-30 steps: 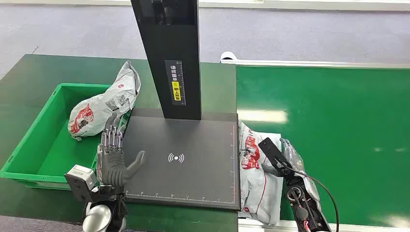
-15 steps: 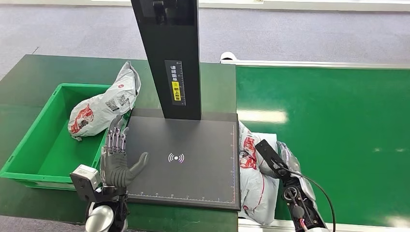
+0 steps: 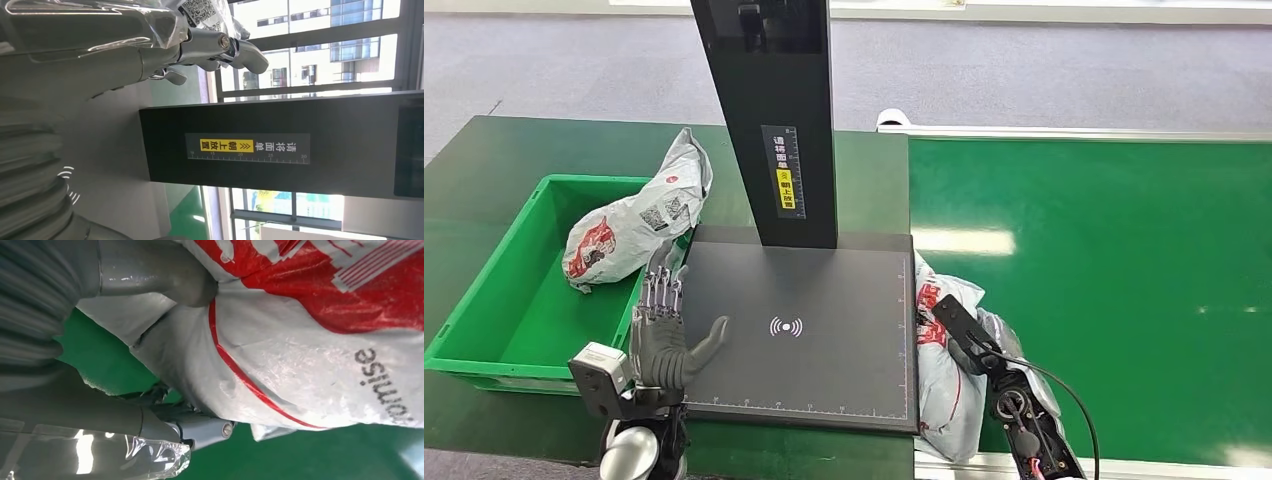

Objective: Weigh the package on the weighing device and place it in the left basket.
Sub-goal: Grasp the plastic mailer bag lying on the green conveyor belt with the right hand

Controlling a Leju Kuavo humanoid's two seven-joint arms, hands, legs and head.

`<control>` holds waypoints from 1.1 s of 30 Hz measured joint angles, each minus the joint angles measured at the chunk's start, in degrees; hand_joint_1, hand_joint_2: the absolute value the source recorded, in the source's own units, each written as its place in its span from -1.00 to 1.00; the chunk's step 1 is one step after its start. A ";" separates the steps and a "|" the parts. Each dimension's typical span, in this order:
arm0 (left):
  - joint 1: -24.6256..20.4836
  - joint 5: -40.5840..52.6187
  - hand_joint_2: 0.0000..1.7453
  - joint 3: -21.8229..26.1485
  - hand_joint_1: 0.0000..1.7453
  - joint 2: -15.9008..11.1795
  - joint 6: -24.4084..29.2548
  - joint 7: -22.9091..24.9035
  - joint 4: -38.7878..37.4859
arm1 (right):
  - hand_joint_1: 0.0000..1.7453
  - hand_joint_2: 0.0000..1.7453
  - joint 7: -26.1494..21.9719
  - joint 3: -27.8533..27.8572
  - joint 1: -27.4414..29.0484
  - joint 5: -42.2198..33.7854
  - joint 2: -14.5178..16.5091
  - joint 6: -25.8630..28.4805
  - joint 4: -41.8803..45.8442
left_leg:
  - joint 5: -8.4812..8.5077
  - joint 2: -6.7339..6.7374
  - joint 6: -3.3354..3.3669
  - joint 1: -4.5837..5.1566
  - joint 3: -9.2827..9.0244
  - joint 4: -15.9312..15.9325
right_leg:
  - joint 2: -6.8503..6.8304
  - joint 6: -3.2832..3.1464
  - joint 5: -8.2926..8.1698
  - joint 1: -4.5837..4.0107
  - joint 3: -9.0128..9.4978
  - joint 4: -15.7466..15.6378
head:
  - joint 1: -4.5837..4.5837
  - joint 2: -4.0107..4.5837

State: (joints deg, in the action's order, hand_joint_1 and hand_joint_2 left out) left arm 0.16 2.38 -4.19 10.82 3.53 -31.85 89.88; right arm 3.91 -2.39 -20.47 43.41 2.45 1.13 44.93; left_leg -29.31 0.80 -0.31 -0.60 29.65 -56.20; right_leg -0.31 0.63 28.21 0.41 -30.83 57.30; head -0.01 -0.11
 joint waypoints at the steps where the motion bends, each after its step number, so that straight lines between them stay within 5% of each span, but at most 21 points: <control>1: 0.11 0.00 1.00 0.01 -1.00 -0.04 0.07 -0.01 0.08 | 1.00 1.00 -0.29 0.01 0.02 -0.53 0.03 -0.19 0.12 | 0.00 0.03 0.00 0.00 -0.01 0.00 | 0.02 -0.01 -0.01 0.00 0.01 0.00 | 0.00 0.00; 25: 1.47 0.01 1.00 0.26 -1.00 -0.22 0.82 -0.29 1.96 | 1.00 1.00 -3.57 0.03 5.29 -5.45 0.38 2.72 11.72 | 0.00 -0.09 0.00 0.00 0.32 0.00 | 0.01 -0.02 -0.02 0.00 -0.26 0.02 | 0.00 0.00; 33: 4.03 0.95 1.00 1.04 -1.00 0.17 1.45 -1.87 4.10 | 1.00 1.00 -9.31 0.16 10.36 -7.20 -0.45 12.67 36.43 | 0.00 -0.12 0.01 0.02 0.49 -0.01 | -0.01 -0.02 -0.01 0.01 -0.45 0.02 | -0.01 0.00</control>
State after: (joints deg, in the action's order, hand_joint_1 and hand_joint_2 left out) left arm 4.18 3.33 -3.15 10.99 4.98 -33.71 93.99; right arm -5.40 -2.23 -10.11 36.21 2.00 13.81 81.36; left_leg -29.31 0.68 -0.30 -0.58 30.15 -56.22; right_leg -0.32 0.61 28.20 0.43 -31.28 57.31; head -0.02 -0.11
